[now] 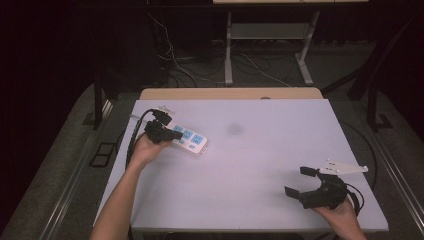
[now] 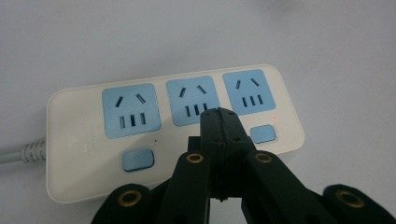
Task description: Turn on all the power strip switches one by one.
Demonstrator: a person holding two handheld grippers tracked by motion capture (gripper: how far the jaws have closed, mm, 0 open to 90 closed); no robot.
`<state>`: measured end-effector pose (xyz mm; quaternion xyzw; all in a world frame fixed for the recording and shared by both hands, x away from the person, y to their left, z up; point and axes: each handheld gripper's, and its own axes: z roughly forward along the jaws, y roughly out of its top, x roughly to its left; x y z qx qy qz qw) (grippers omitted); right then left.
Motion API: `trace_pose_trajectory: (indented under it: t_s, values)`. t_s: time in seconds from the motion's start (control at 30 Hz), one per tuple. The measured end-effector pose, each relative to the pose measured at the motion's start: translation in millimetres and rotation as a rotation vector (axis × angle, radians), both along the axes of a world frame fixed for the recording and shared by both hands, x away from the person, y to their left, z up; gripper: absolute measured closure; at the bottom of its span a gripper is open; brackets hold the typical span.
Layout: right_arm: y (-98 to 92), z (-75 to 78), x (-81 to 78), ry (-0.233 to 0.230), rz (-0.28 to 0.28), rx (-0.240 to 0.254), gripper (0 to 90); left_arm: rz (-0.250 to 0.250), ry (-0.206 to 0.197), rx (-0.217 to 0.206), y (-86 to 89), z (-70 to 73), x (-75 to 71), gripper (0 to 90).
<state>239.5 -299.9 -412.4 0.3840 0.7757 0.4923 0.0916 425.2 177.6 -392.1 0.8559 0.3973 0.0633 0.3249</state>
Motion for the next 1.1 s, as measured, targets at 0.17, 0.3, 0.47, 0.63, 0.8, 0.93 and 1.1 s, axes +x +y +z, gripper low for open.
trace_pose_trajectory:
  t_s: [0.17,0.3,0.47,0.63,0.8,0.93,1.1]
  values:
    - [-0.3,-0.1,-0.2,0.002,-0.002,-0.001,1.6,0.0,0.006,0.008,-0.5,-4.2,2.6,89.6]
    - [-0.5,-0.2,-0.1,0.001,-0.002,-0.001,1.6,0.003,0.012,0.019,-0.1,-7.3,4.1,89.6]
    - [-0.7,-0.3,0.0,0.002,-0.002,0.0,1.6,0.008,0.009,0.041,-2.7,-10.7,4.3,89.6]
    - [-0.3,-0.6,0.1,0.004,-0.002,-0.002,1.6,0.005,0.004,0.039,-4.8,-12.0,4.4,89.6]
    - [0.1,-0.8,0.4,0.003,-0.001,-0.005,1.6,0.015,0.009,0.035,-4.2,-13.0,3.3,89.6]
    - [-0.4,-0.7,0.4,0.004,-0.003,-0.005,1.6,0.021,0.012,0.015,-1.9,-15.3,3.2,89.8]
    - [-1.1,-0.4,-0.2,0.0,-0.005,-0.003,1.6,0.021,0.003,0.024,-3.0,-16.4,2.9,90.0]
